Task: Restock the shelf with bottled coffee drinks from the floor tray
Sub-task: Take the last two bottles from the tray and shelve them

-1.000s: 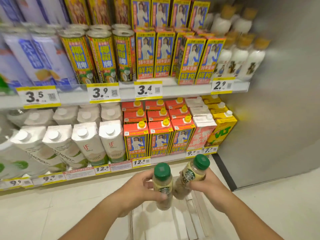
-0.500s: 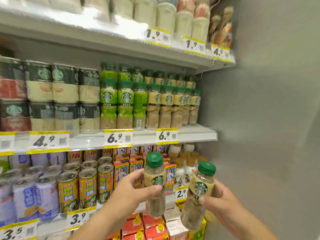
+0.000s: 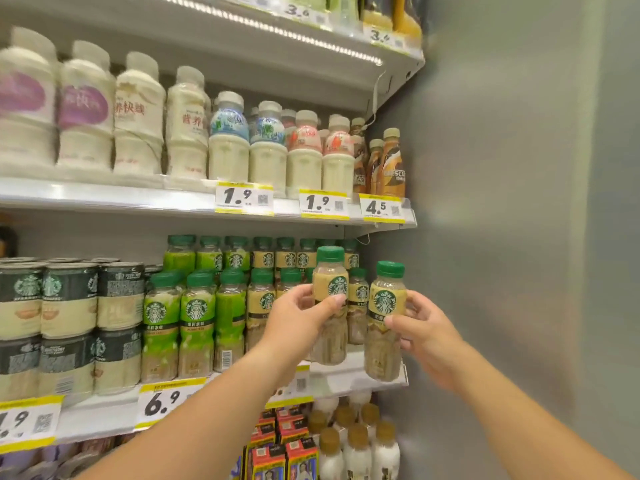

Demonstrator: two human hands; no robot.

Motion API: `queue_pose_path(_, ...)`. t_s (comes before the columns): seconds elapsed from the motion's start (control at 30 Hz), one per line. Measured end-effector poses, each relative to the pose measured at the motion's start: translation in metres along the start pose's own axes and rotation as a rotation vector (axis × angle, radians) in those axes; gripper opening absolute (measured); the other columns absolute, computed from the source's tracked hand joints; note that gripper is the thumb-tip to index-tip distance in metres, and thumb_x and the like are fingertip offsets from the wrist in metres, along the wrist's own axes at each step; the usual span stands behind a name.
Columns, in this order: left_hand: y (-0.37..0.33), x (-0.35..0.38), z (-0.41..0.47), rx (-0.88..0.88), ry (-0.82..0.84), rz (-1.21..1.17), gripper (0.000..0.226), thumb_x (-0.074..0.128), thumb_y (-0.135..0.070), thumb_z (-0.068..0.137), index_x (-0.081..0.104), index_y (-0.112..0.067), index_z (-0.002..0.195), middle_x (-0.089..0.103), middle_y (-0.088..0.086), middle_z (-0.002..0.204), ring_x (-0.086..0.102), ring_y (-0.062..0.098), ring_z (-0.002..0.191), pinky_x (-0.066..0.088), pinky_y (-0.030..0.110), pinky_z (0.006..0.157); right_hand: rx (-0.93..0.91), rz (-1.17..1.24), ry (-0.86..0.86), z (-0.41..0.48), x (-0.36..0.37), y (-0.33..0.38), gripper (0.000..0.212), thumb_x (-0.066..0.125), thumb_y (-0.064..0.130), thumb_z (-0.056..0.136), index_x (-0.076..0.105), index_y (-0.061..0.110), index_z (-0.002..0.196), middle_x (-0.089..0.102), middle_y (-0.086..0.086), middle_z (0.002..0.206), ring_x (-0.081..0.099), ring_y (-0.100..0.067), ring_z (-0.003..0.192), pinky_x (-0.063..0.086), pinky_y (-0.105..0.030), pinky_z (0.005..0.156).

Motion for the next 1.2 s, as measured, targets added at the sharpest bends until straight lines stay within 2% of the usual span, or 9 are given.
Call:
queue_pose_path(0.23, 0.032, 0.032, 0.044, -0.067, -0.134, 0.092, 0.026, 0.067, -0.034, 0.093, 0.057, -0.023, 0.114, 0.063, -0.014, 0.104, 0.057, 0.01, 0.102, 0.044, 0.034, 0.094, -0.018, -0.008, -0.146, 0.062, -0.02, -0.018, 0.035, 0.07, 0.0, 0.085, 0.06, 0.017, 0.114, 0.074, -0.001, 0.098, 0.071, -0.013, 0.084, 0.053, -0.022, 0.063)
queue_pose_path(0.37, 0.043, 0.05, 0.05, -0.042, -0.15, 0.129, 0.042, 0.06, -0.03, 0.098, 0.047, -0.018, 0.136, 0.043, -0.024, 0.087, 0.047, 0.003, 0.087, 0.035, 0.026, 0.086, 0.01, -0.034, -0.162, 0.081, -0.028, -0.048, 0.036, 0.07, 0.003, 0.084, 0.06, 0.017, 0.116, 0.075, -0.003, 0.101, 0.072, -0.019, 0.092, 0.058, -0.032, 0.075)
queue_pose_path(0.5, 0.056, 0.059, 0.056, -0.064, -0.225, 0.144, 0.033, 0.06, -0.031, 0.098, 0.045, -0.024, 0.127, 0.049, -0.021, 0.093, 0.048, 0.006, 0.096, 0.036, 0.027, 0.087, 0.037, -0.01, -0.155, 0.092, -0.032, -0.061, 0.034, 0.07, 0.005, 0.084, 0.06, 0.02, 0.113, 0.076, -0.001, 0.101, 0.073, -0.018, 0.093, 0.059, -0.038, 0.081)
queue_pose_path(0.63, 0.057, 0.066, 0.058, -0.044, -0.26, 0.183, 0.027, 0.059, -0.03, 0.099, 0.049, -0.021, 0.122, 0.059, -0.014, 0.1, 0.054, 0.003, 0.088, 0.04, 0.027, 0.084, 0.047, 0.026, -0.148, 0.098, -0.031, -0.069, 0.037, 0.07, 0.003, 0.084, 0.059, 0.017, 0.115, 0.075, -0.008, 0.101, 0.073, -0.023, 0.091, 0.062, -0.041, 0.075)
queue_pose_path(0.7, 0.059, 0.073, 0.057, -0.051, -0.263, 0.227, 0.038, 0.057, -0.031, 0.099, 0.047, -0.017, 0.133, 0.058, -0.014, 0.101, 0.056, 0.011, 0.098, 0.041, 0.029, 0.087, 0.058, 0.02, -0.148, 0.098, -0.032, -0.077, 0.039, 0.071, 0.003, 0.082, 0.059, 0.016, 0.117, 0.075, -0.009, 0.1, 0.073, -0.024, 0.091, 0.062, -0.045, 0.079)
queue_pose_path(0.8, 0.065, 0.077, 0.052, -0.085, -0.283, 0.283, 0.051, 0.054, -0.032, 0.101, 0.039, -0.013, 0.146, 0.058, 0.001, 0.128, 0.052, 0.021, 0.121, 0.038, 0.029, 0.096, 0.071, 0.018, -0.138, 0.099, -0.032, -0.084, 0.041, 0.071, 0.004, 0.081, 0.059, 0.018, 0.118, 0.075, -0.007, 0.102, 0.073, -0.023, 0.094, 0.06, -0.046, 0.083)
queue_pose_path(0.93, 0.067, 0.078, 0.051, -0.076, -0.291, 0.342, 0.06, 0.052, -0.037, 0.101, 0.034, -0.011, 0.152, 0.048, 0.004, 0.15, 0.041, 0.022, 0.139, 0.034, 0.032, 0.11, 0.065, -0.022, -0.088, 0.1, -0.029, -0.087, 0.048, 0.072, 0.007, 0.08, 0.058, 0.022, 0.124, 0.073, -0.002, 0.108, 0.07, -0.019, 0.099, 0.06, -0.042, 0.084)
queue_pose_path(1.1, 0.061, 0.077, 0.049, -0.048, -0.315, 0.533, 0.049, 0.048, -0.041, 0.101, 0.049, -0.01, 0.139, 0.06, 0.006, 0.132, 0.052, 0.023, 0.126, 0.039, 0.026, 0.094, 0.028, -0.091, -0.1, 0.094, -0.031, -0.09, 0.049, 0.071, 0.006, 0.082, 0.061, 0.026, 0.125, 0.071, 0.004, 0.108, 0.068, -0.014, 0.099, 0.06, -0.037, 0.082)
queue_pose_path(1.2, 0.064, 0.074, 0.053, -0.076, -0.33, 0.608, 0.049, 0.05, -0.048, 0.098, 0.055, -0.01, 0.128, 0.063, 0.008, 0.122, 0.057, 0.025, 0.116, 0.046, 0.035, 0.096, 0.012, -0.115, -0.097, 0.093, -0.032, -0.09, 0.05, 0.071, 0.003, 0.081, 0.062, 0.027, 0.125, 0.072, 0.006, 0.107, 0.068, -0.013, 0.099, 0.06, -0.036, 0.082)
Point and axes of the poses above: each hand's wrist, its own z-axis towards the middle knuckle, its own x-axis out of the palm, y = z × x, the point moved 8 cm from there along z, towards the middle knuckle
